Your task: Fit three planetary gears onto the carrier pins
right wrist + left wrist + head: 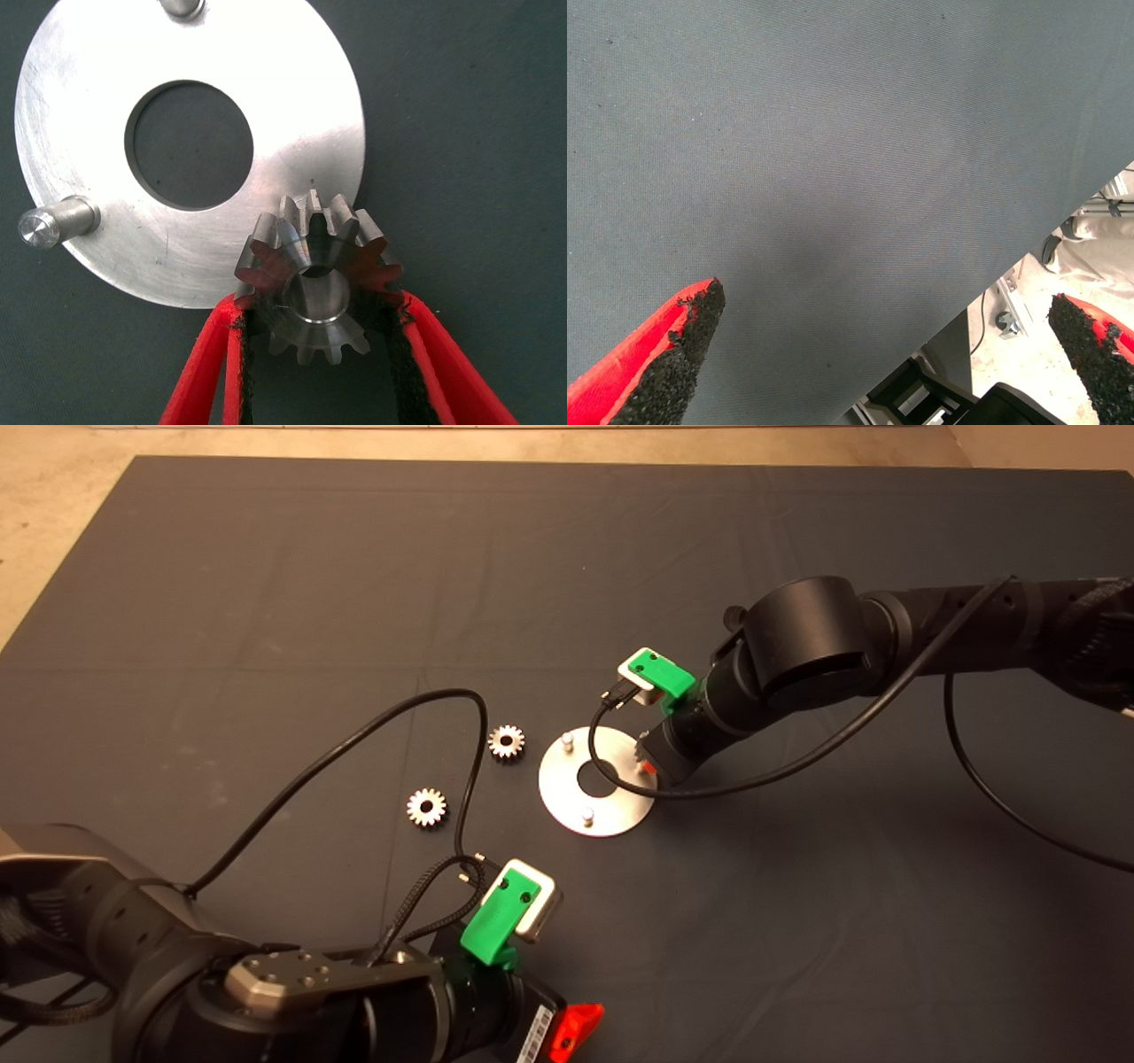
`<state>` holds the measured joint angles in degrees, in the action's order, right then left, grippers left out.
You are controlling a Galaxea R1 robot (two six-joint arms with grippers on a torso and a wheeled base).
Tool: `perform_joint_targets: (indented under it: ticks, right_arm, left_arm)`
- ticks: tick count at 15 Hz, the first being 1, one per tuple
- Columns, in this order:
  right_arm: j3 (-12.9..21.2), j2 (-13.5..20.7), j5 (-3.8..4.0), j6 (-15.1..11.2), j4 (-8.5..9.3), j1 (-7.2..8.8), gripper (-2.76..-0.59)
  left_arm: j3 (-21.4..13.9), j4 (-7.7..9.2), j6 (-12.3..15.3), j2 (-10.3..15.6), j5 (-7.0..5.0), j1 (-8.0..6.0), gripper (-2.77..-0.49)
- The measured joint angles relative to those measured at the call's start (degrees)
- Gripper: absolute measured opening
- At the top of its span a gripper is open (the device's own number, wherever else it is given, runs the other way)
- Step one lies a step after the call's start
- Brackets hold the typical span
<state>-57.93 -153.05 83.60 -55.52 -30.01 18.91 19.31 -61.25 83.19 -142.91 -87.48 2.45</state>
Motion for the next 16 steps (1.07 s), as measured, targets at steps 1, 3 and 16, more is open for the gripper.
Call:
perform_joint_targets:
  ticks: [1,3,16]
  right_arm:
    - [0.0,0.0,-0.03,0.0,0.02,-0.42,-2.54]
    - [0.0,0.0,0.02,0.0,0.02,-0.64,-2.54]
    - [-2.2,0.0,-0.63,0.6,0.04,-0.42,-2.55]
  left_arm:
    - [0.0,-0.05,0.0,0.0,0.0,0.0,-0.62]
    - [0.0,-0.06,0.0,-0.1,0.0,-0.11,-0.62]
    - [0.0,-0.27,0.5,-0.5,0.0,-0.33,-0.62]
